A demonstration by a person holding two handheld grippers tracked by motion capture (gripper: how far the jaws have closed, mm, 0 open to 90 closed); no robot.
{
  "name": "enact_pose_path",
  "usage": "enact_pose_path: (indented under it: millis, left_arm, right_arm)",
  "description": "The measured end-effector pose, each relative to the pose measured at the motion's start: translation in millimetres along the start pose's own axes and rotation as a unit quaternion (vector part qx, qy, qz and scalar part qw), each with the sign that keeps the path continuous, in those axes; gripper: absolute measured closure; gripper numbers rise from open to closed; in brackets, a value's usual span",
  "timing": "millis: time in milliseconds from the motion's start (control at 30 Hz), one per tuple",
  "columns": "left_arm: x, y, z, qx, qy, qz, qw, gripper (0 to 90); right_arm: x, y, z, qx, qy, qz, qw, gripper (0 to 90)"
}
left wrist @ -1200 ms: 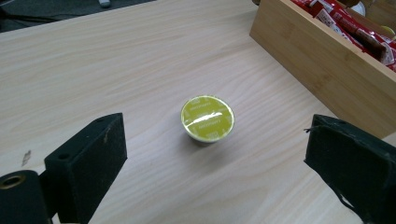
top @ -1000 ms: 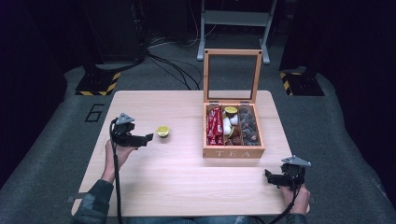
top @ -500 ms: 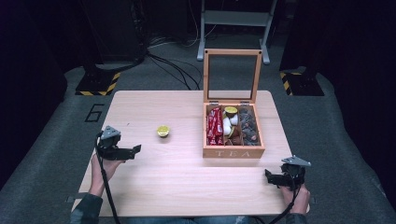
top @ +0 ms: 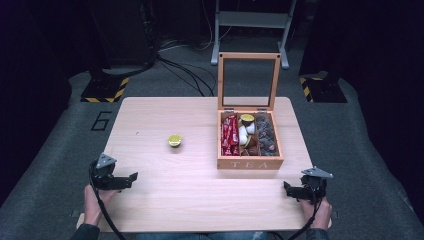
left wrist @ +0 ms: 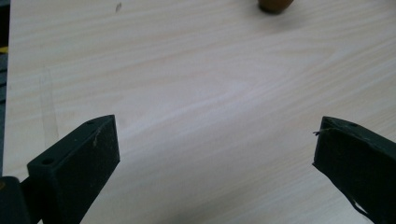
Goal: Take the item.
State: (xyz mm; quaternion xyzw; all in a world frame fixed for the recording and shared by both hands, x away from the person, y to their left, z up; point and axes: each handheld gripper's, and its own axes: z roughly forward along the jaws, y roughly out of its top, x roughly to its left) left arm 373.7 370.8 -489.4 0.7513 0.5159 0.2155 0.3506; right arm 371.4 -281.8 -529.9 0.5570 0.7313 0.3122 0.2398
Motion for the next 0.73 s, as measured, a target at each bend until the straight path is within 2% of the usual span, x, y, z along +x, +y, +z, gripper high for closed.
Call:
enact_pose_path:
  millis: [67,100,267,333,533,733]
  left_arm:
    - [1.2,-5.5,1.8,0.005,0.000,-0.002,1.0000,0.1]
    - [2.8,-12.4,4.7,0.016,0.004,-0.001,0.9999,0.0]
    - [5.2,-27.4,10.7,0.029,0.006,-0.007,0.9995,0.0]
    - [5.3,-30.6,12.2,0.029,0.011,-0.008,0.9995,0.0]
    - [6.1,-36.0,16.4,0.030,0.009,-0.012,0.9995,0.0]
    - [5.1,-40.3,18.0,0.019,0.022,-0.002,0.9996,0.0]
  right_arm:
    - [0.0,0.0,0.0,0.000,0.000,0.000,1.0000,1.4]
    - [0.0,0.0,0.0,0.000,0.000,0.000,1.0000,1.4]
    - [0.0,0.0,0.0,0.000,0.000,0.000,1.0000,1.4]
    - [0.0,0.0,0.0,0.000,0.000,0.000,1.0000,1.4]
    - [0.0,0.0,0.0,0.000,0.000,0.000,1.0000,1.4]
    - [-0.1,-0.1,-0.1,0.000,0.000,-0.001,1.0000,1.4]
